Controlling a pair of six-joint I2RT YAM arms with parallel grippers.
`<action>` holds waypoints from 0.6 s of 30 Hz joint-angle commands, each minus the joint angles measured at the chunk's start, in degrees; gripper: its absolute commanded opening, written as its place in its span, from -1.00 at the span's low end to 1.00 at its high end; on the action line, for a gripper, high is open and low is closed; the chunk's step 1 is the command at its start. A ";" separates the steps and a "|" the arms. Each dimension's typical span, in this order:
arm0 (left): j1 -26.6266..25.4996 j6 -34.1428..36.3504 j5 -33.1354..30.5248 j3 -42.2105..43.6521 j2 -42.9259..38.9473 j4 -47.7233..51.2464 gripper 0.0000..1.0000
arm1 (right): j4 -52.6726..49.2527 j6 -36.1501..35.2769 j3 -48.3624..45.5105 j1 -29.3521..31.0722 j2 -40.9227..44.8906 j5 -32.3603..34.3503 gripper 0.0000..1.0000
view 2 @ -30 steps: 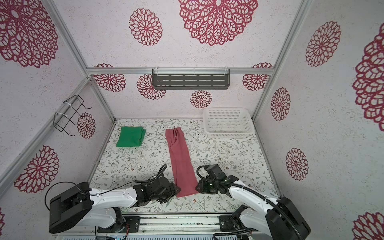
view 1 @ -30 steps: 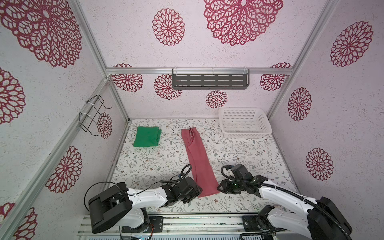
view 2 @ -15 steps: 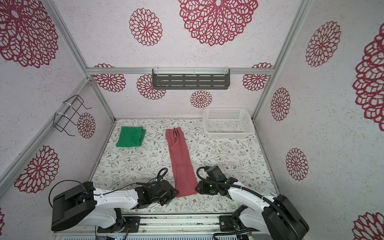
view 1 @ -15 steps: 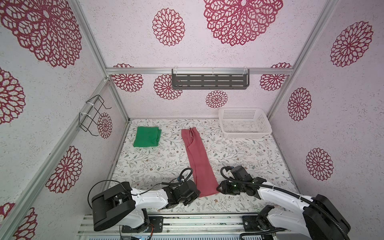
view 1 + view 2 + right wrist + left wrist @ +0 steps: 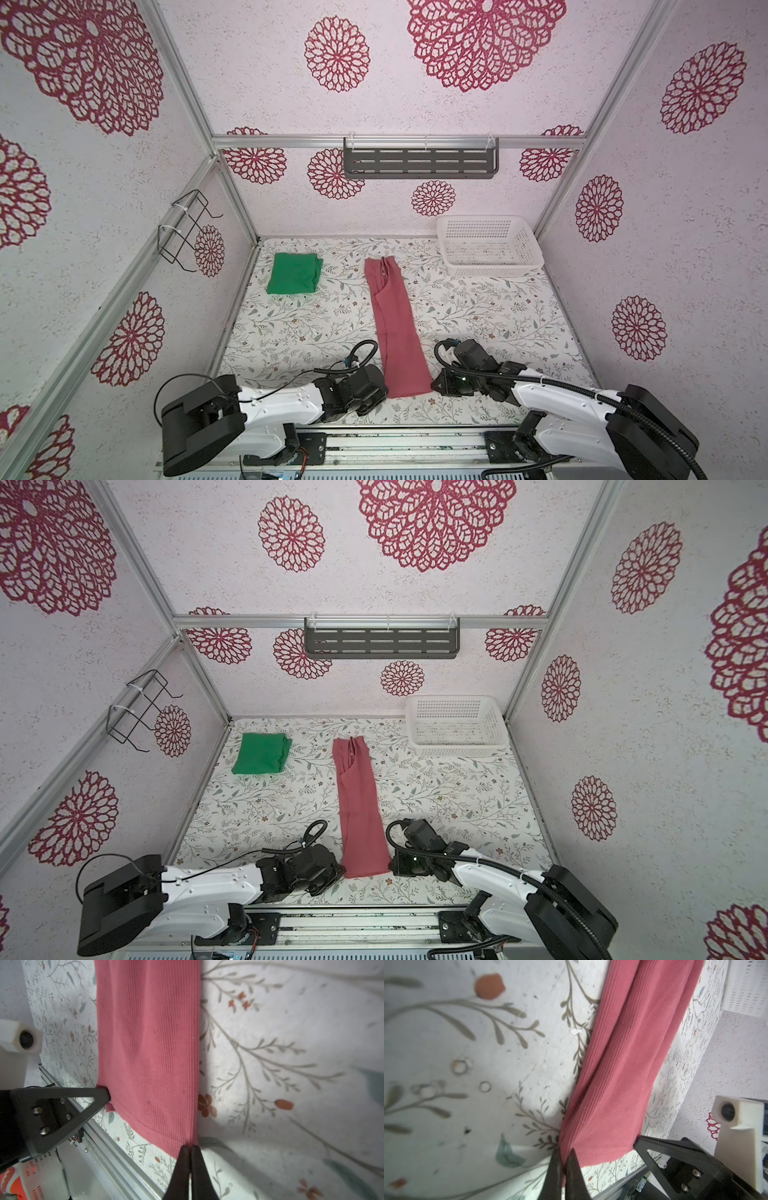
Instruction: Fold and stack the tank tops
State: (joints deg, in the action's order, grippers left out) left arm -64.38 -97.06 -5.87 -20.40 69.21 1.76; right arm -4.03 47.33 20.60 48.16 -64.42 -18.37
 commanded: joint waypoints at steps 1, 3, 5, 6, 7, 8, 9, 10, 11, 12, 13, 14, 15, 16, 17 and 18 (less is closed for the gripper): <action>-1.07 0.47 -2.49 0.78 -5.02 9.30 -1.00 | 0.78 5.19 -1.25 2.31 2.94 3.01 -0.98; -1.05 0.33 -3.19 1.28 -7.83 11.37 -1.00 | 0.61 6.84 -2.06 2.98 4.81 3.82 -1.00; -1.06 0.09 -3.53 1.34 -9.82 12.50 -1.00 | 0.20 7.85 -2.23 3.32 6.41 4.09 -1.00; -1.10 0.16 -3.54 1.11 -10.45 13.14 -1.00 | -0.28 8.25 -1.94 3.49 7.21 4.28 -1.00; -1.10 0.41 -3.62 0.58 -11.01 13.90 -1.00 | -0.71 8.47 -1.45 3.60 7.88 4.39 -1.00; -1.10 0.78 -3.89 -0.46 -11.32 15.27 -1.00 | -1.55 8.50 -0.66 3.75 8.47 4.56 -1.00; -1.14 1.69 -4.28 -2.15 -11.47 17.68 -1.00 | -2.64 8.04 0.41 3.87 8.92 4.78 -1.00; -1.16 2.41 -4.77 -3.91 -11.49 20.14 -1.00 | -3.73 7.72 1.45 3.91 9.18 4.91 -1.00; -1.19 3.24 -5.39 -5.87 -11.38 23.07 -1.00 | -5.63 6.98 3.05 4.02 9.57 5.16 -1.00; -1.17 4.24 -6.16 -7.75 -11.18 25.46 -1.00 | -7.48 6.07 4.81 3.96 9.97 5.50 -1.00; -1.11 4.89 -6.54 -9.04 -11.12 26.71 -1.00 | -8.86 5.38 6.34 4.02 10.34 5.98 -1.00; -1.06 5.23 -7.30 -10.06 -11.32 27.38 -1.00 | -10.25 4.48 7.92 3.97 10.80 6.55 -1.00; -0.85 5.84 -7.78 -11.12 -11.73 27.58 -1.00 | -11.31 3.59 9.45 3.96 10.95 6.95 -1.00; -0.31 6.48 -7.84 -11.67 -12.04 27.67 -1.00 | -12.13 2.74 10.73 3.88 10.83 7.38 -1.00; 0.51 7.35 -7.63 -12.34 -12.45 27.77 -1.00 | -12.92 1.60 12.15 3.72 10.43 8.00 -1.00; 1.41 8.40 -7.38 -12.84 -12.75 28.05 -1.00 | -13.49 0.35 13.39 3.57 9.77 8.32 -1.00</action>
State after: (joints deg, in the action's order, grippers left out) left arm -64.20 -91.92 -11.00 -31.79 57.65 25.21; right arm -13.06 51.94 30.28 51.79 -54.85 -12.99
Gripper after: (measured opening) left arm 0.054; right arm 0.042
